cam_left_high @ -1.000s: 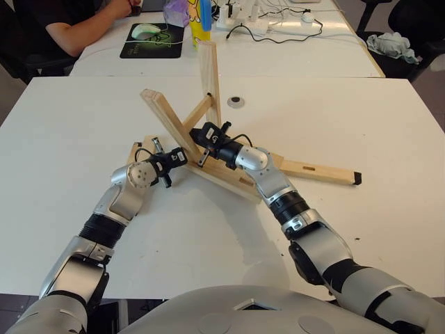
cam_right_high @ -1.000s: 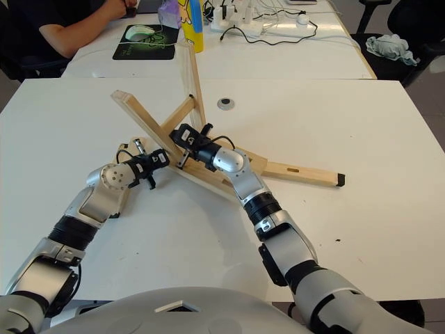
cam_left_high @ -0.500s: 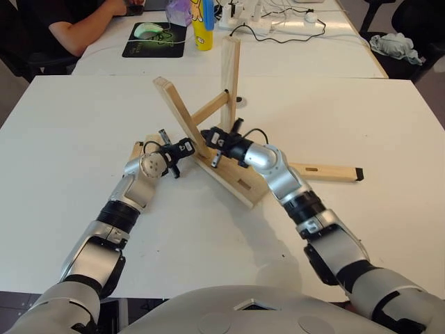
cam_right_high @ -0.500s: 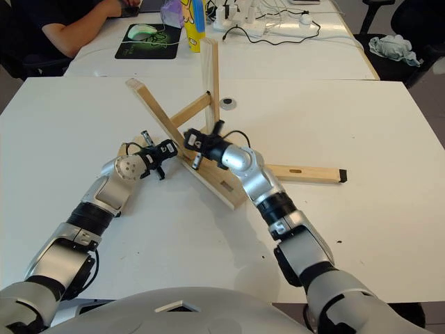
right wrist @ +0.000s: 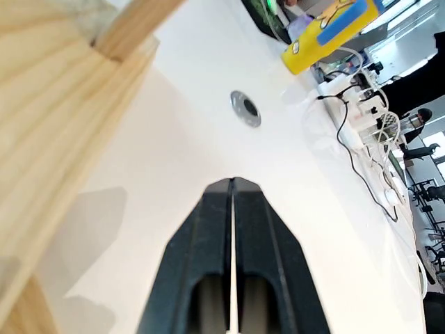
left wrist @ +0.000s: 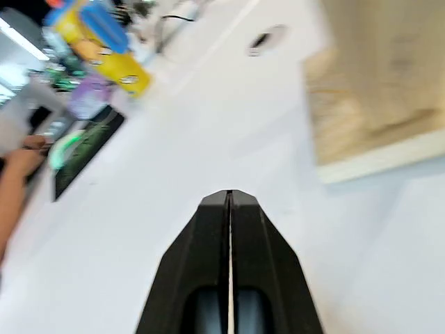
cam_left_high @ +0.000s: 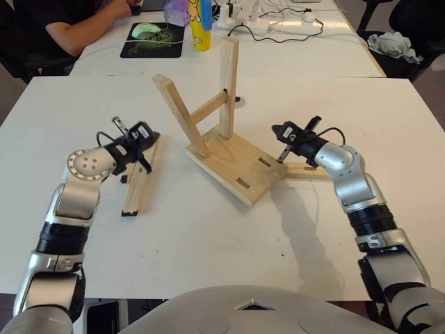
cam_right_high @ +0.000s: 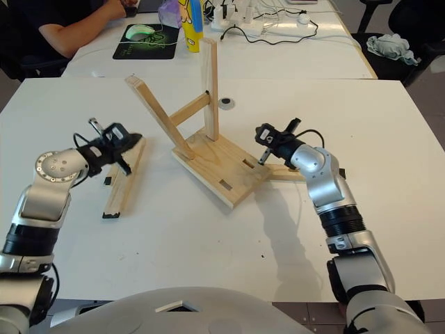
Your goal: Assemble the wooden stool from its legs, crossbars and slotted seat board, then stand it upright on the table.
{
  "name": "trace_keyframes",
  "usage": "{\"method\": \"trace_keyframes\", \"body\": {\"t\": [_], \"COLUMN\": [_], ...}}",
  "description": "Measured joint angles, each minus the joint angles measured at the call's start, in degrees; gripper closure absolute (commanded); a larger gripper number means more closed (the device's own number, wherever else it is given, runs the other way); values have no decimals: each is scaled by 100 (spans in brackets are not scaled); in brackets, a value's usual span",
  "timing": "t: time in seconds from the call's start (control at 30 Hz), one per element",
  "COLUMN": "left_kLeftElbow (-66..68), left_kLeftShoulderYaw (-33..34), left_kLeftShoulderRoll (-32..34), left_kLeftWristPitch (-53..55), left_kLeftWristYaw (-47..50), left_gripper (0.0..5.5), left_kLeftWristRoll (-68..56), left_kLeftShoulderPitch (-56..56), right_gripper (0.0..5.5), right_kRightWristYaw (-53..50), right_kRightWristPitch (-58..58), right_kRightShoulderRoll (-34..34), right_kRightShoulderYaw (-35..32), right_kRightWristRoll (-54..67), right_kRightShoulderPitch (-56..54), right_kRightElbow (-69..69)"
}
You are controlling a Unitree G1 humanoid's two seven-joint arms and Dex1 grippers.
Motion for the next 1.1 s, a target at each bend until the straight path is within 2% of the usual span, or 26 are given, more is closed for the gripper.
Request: {"method": "trace_keyframes", "body": {"t": [0.1, 0.2, 0.33, 0.47, 0.83, 1.1], "left_kLeftElbow": [-755, -1146, -922, -413, 761, 1571], "left_kLeftShoulderYaw": [-205, -781, -1578, -2070, -2083, -1977], "left_kLeftShoulderRoll": [225, 212, 89, -83, -476, -783], "left_kLeftWristPitch": [833, 1353, 1382, 931, 155, -220], "left_kLeftWristYaw": [-755, -980, -752, -456, 307, 683], "left_gripper": [546, 546, 546, 546, 546, 546], "left_kLeftWristRoll": [-673, -798, -237, 293, 737, 964], "left_kLeftShoulderPitch": [362, 473, 336, -116, -595, -956], "right_gripper": [550, 550, 550, 550, 550, 550], "right_kRightWristYaw": [466, 1014, 1589, 2050, 2864, 2791], "right_kRightWristPitch": [-101, -177, -312, -345, 238, 712], "right_kRightShoulderRoll": [-231, -330, -307, -259, -89, -114], "right_kRightShoulderYaw": [15, 159, 378, 507, 568, 755], "right_kRightWristRoll": [151, 218, 357, 497, 1386, 1424], "right_kRightShoulderPitch": [-18, -72, -183, -307, 125, 526], "right_kRightElbow": [287, 440, 540, 555, -704, -1368]}}
